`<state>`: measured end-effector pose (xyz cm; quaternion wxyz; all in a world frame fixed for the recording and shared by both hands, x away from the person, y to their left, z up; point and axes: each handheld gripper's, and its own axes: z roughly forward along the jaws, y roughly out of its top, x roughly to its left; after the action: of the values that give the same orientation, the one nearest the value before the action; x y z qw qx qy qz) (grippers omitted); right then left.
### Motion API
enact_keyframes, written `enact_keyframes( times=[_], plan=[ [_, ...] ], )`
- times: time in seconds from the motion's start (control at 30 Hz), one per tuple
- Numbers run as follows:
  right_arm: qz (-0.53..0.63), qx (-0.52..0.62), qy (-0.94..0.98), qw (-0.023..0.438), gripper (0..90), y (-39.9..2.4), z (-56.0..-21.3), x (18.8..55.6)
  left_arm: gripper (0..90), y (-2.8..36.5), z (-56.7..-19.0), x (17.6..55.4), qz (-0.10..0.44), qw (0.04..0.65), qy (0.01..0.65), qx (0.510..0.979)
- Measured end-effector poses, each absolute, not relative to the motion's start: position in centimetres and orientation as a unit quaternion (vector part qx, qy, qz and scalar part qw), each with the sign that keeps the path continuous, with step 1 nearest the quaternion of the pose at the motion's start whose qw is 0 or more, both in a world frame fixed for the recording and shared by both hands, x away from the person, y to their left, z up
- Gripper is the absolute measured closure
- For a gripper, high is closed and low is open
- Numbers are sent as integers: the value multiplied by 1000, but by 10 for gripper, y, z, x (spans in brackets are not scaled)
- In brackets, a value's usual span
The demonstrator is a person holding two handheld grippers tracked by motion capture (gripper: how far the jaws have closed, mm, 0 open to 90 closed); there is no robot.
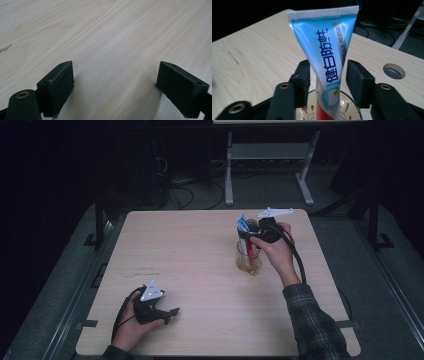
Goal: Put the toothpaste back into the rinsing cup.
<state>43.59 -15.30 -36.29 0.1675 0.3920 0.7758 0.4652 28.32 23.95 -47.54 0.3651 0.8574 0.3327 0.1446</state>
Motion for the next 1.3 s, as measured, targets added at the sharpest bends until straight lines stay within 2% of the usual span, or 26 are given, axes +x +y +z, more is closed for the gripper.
enact_keyframes(
  times=[0.23, 0.77, 1.3],
  plan=[
    [470, 391, 773, 168, 446, -158, -359, 431, 133, 240, -475, 283, 146, 364, 333, 858],
    [468, 391, 773, 174, 416, -177, -353, 407, 133, 239, -475, 283, 146, 366, 335, 856],
    [455, 395, 781, 167, 402, -202, -370, 378, 134, 239, -475, 283, 146, 365, 335, 856]
  ],
)
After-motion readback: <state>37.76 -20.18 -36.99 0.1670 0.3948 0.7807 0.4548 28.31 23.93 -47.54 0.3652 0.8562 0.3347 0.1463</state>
